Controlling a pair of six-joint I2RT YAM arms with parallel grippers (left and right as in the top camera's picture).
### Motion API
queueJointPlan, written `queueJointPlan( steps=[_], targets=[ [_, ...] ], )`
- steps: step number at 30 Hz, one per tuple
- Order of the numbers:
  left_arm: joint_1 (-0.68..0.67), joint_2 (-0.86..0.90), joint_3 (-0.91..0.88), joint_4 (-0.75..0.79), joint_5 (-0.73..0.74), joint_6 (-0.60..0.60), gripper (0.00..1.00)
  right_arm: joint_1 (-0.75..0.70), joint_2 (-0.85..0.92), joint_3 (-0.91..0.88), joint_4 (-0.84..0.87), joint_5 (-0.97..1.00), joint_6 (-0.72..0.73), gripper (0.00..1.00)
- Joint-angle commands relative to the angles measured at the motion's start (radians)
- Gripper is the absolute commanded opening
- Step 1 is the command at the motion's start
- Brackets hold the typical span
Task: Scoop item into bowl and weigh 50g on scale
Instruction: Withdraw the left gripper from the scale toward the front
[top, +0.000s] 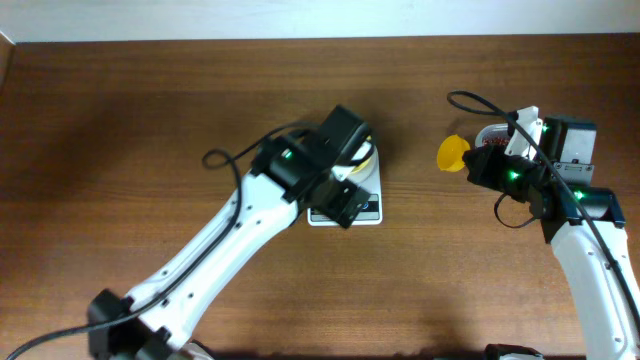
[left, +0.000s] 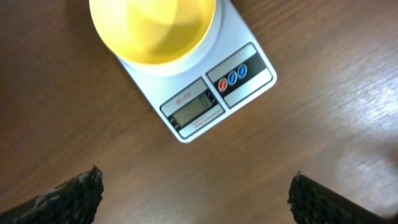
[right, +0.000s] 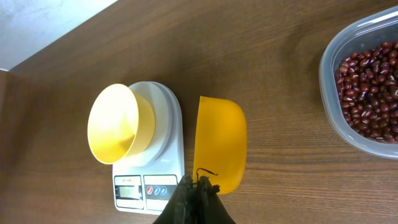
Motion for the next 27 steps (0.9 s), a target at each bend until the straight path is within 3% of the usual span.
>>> queueJointPlan(
  steps=[1, 3, 6, 7, 23, 27],
  targets=[
    [0.042, -0.208, -0.217, 0.123, 0.079, 0.070, 0.99, -0.004, -0.020, 0.022, 0.003, 0.014, -0.014, 0.04],
    [0.079, -0.351, -0.336, 0.211, 0.175, 0.092, 0.99, -0.004, -0.020, 0.022, 0.003, 0.014, -0.014, 0.04],
    [0.154, -0.482, -0.418, 0.207, 0.176, 0.115, 0.99, -0.004, -0.020, 0.022, 0.004, 0.014, -0.014, 0.04],
    [0.187, -0.528, -0.451, 0.199, 0.177, 0.180, 0.99, -0.004, -0.020, 0.022, 0.004, 0.015, -0.018, 0.04],
    [0.191, -0.464, -0.457, 0.335, 0.179, 0.227, 0.99, -0.004, -0.020, 0.022, 0.002, 0.014, -0.018, 0.04],
    [0.191, -0.464, -0.457, 0.373, 0.269, 0.277, 0.99, -0.004, -0.020, 0.022, 0.003, 0.015, -0.018, 0.04]
  ],
)
